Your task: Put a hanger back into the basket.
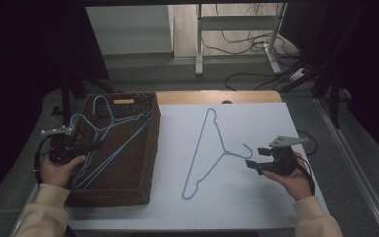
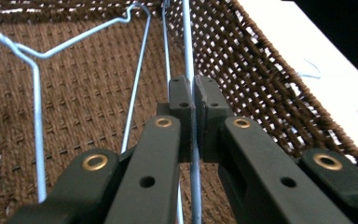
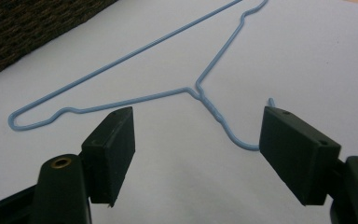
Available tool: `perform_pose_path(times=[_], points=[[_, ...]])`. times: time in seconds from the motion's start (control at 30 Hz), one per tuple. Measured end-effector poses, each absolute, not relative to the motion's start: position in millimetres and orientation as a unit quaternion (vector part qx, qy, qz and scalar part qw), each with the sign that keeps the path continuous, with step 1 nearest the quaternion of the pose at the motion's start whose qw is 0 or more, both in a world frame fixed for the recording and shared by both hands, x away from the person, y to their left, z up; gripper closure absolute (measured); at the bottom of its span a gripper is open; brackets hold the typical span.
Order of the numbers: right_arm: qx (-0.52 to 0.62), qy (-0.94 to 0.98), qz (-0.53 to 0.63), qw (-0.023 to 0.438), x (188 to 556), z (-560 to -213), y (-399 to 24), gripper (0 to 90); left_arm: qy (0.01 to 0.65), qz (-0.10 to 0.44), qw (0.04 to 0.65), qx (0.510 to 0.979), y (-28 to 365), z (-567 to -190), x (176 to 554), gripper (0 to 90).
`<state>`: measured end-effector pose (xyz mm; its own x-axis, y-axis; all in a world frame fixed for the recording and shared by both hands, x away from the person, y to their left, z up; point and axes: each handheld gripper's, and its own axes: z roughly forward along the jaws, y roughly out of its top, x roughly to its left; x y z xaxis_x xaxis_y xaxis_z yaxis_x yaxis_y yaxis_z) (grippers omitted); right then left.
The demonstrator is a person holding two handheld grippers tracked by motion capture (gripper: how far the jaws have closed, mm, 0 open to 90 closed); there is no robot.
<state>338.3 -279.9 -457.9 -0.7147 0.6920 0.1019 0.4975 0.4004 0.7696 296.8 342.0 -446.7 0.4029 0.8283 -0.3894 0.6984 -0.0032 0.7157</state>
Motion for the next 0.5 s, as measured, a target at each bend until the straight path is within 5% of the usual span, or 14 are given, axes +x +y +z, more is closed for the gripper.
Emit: perform_pose_path(times=[0.13, 0.3, 0.5], points=[[0.357, 0.830, 0.412, 0.117, 338.0, -457.8, -280.0, 26.9, 0.567, 0.104, 0.414, 0.704, 344.0, -450.6, 297.9, 82.8], [0.359, 0.831, 0.409, 0.117, 338.1, -458.9, -280.8, 26.7, 0.570, 0.162, 0.385, 0.708, 340.2, -444.7, 292.9, 49.9], [0.357, 0.832, 0.408, 0.117, 338.5, -459.3, -279.5, 26.5, 0.519, 0.167, 0.413, 0.729, 317.6, -428.2, 281.5, 35.1]])
